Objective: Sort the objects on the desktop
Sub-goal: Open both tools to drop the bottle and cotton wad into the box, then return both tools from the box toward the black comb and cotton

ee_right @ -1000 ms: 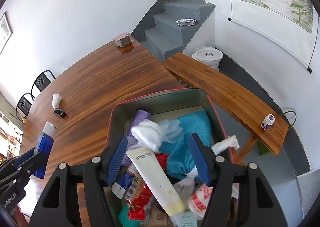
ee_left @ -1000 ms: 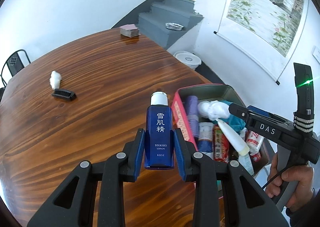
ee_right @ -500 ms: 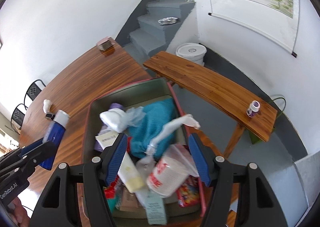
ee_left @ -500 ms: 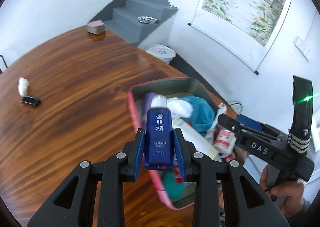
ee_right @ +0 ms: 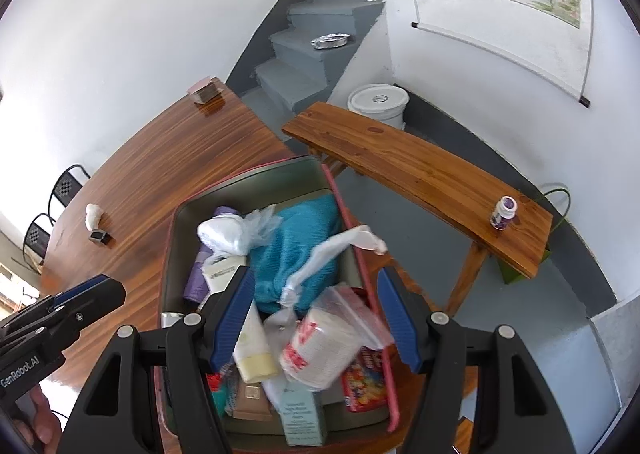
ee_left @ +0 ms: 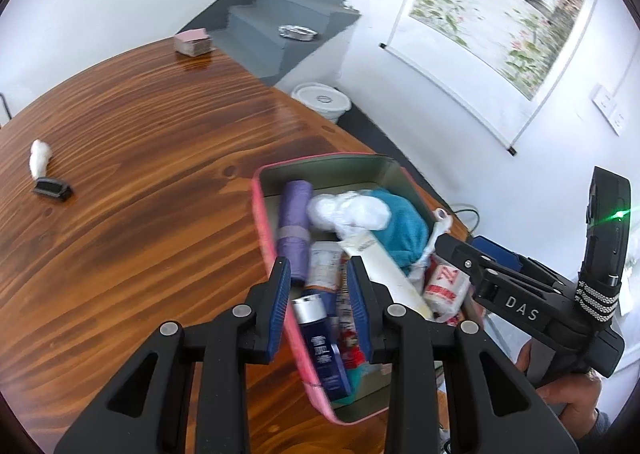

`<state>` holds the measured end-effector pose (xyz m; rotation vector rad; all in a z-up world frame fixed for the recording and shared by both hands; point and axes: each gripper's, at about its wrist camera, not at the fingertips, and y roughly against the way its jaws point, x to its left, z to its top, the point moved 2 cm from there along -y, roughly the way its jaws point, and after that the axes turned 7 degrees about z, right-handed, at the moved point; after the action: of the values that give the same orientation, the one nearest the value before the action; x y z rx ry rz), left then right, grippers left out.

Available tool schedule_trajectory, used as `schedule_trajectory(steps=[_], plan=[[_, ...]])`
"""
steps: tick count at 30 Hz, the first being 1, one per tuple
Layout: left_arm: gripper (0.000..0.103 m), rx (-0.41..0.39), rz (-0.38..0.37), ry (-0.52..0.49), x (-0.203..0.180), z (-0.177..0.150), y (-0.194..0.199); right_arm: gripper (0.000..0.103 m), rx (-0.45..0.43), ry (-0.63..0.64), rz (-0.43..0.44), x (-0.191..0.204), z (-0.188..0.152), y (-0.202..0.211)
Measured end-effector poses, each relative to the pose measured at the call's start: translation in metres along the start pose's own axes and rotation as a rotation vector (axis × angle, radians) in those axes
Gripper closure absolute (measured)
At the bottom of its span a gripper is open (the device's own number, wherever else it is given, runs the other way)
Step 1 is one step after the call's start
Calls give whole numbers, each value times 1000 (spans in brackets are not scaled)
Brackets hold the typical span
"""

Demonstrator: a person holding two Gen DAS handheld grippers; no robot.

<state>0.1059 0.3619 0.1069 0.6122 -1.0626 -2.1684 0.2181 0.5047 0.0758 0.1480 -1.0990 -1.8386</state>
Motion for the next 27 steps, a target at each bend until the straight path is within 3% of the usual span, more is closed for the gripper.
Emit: schedule_trajectory(steps=[27], plan=[[71, 2, 190, 252, 134, -21, 23, 31, 69, 165, 170, 118, -5, -40]])
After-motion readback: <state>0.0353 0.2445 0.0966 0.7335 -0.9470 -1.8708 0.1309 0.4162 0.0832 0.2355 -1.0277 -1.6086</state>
